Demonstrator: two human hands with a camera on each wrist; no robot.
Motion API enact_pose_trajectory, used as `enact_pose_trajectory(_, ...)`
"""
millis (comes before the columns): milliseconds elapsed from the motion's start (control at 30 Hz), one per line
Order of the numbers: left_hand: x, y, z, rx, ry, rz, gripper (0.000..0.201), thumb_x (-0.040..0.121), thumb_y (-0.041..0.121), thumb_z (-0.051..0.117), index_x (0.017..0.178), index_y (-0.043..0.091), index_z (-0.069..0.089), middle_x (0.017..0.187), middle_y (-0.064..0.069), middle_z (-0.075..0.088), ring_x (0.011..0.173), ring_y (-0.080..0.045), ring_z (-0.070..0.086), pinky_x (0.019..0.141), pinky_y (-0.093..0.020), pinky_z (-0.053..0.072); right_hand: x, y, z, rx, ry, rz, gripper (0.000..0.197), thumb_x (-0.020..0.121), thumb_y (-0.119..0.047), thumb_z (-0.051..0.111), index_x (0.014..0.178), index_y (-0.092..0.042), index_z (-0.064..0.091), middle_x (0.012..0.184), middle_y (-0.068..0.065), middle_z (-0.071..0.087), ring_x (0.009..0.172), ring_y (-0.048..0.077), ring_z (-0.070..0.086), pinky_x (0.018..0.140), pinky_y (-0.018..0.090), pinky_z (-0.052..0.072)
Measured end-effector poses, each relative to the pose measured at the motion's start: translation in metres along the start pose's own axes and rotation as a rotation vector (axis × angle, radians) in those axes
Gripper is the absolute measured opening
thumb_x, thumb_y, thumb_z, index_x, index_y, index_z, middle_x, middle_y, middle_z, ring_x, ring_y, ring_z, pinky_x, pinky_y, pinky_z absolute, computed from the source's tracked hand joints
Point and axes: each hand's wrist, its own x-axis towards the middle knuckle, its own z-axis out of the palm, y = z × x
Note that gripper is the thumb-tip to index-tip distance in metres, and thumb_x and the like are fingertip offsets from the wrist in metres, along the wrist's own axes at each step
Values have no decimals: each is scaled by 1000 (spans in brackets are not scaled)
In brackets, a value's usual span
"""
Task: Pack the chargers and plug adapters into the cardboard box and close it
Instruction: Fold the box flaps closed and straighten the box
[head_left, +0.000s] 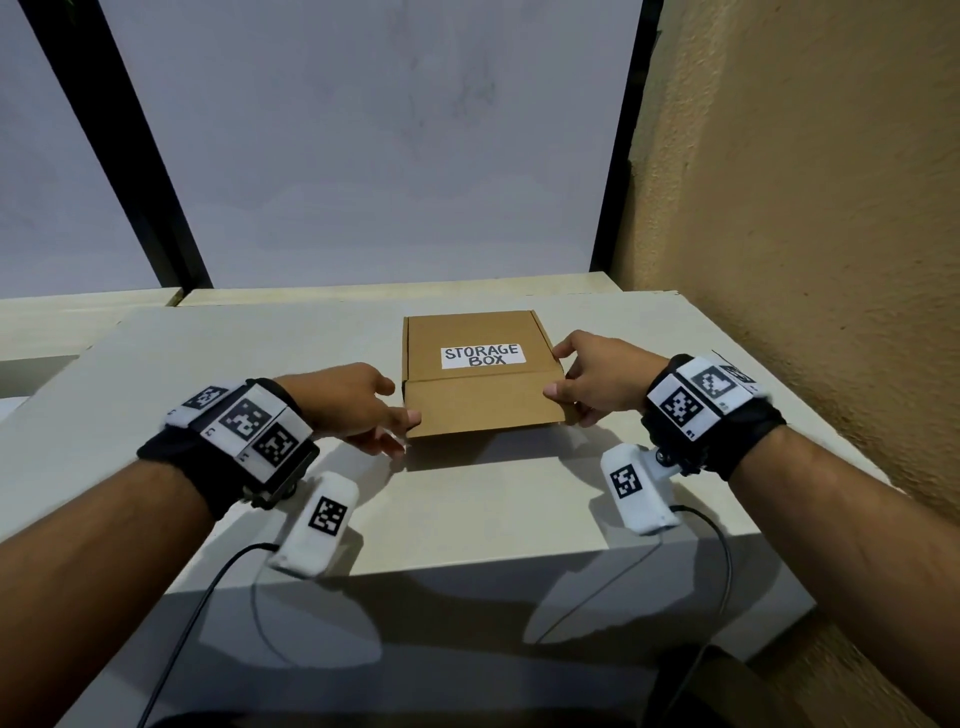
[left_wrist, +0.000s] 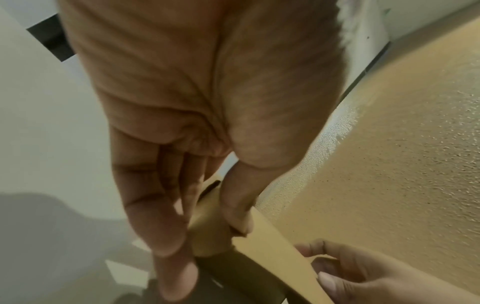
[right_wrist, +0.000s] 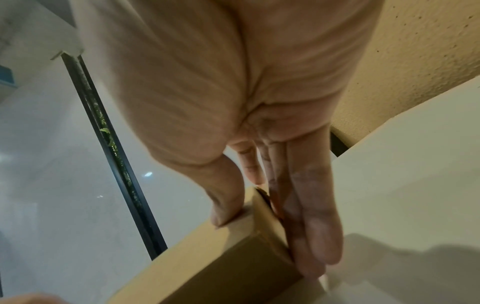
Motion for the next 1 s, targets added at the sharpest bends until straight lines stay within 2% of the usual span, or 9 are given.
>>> enact_pose_trajectory(67,0,1,0,0,-26,19,63,87,21,64,140,2,36,99,-14,71,84,-22,72,61,-22,58,0,0,0,14,4,2,48,91,-23,64,130,-14,39,97,13,70,85,29,73,78,43,60)
enact_pose_trajectory(200,4,0,1,69,-6,38,49,87,23,64,130,3,51,104,-13,71,91,-22,71,71,-25,59,2,0,3,-41,17,7,48,90,-24,64,129,-15,37,107,12,63,83,30,73,78,43,60)
enact_pose_trajectory(300,9,-2,-1,230,31,31,76,82,36,69,143,9,34,95,-5,74,82,-15,70,68,-25,56,5,4,4,-173,52,-28,59,87,-32,68,133,-15,35,111,11,62,86,28,72,80,41,59)
enact_pose_trajectory(367,12,-3,-4,407,100,49,97,73,50,72,148,13,23,98,0,74,88,-17,69,80,-30,55,8,5,-1,-333,84,-84,75,80,-38,73,141,-16,34,127,10,55,106,26,63,88,37,53)
enact_pose_trajectory(467,16,-3,-12,665,241,182,117,63,58,75,151,21,7,145,-3,44,126,-23,48,104,-36,39,13,3,-12,-469,63,-180,99,69,-42,81,149,-21,27,152,5,32,130,25,46,106,38,40)
enact_pose_trajectory(567,18,1,-14,784,229,300,114,60,60,76,150,31,12,158,10,12,141,-19,26,112,-42,30,17,-2,-18,-626,-4,-248,100,66,-46,82,148,-19,31,161,-1,18,144,22,28,115,37,28)
enact_pose_trajectory(733,17,15,-12,1099,357,296,89,48,80,64,126,38,49,134,17,52,116,-16,54,85,-37,48,20,-10,-15,-679,47,-252,96,61,-50,84,142,-21,43,142,1,50,128,24,46,104,37,39)
enact_pose_trajectory(867,19,22,-11,1222,381,339,88,46,83,62,116,29,55,113,8,56,96,-17,59,82,-35,45,24,-13,-15,-669,84,-251,98,52,-53,87,137,-19,51,135,-1,55,125,22,48,102,35,42)
enact_pose_trajectory(1000,20,25,-9,1276,411,375,83,49,82,61,111,28,58,103,7,57,91,-16,58,83,-33,40,25,-17,-11,-678,88,-261,90,53,-52,87,130,-16,56,122,2,57,114,23,51,96,38,46)
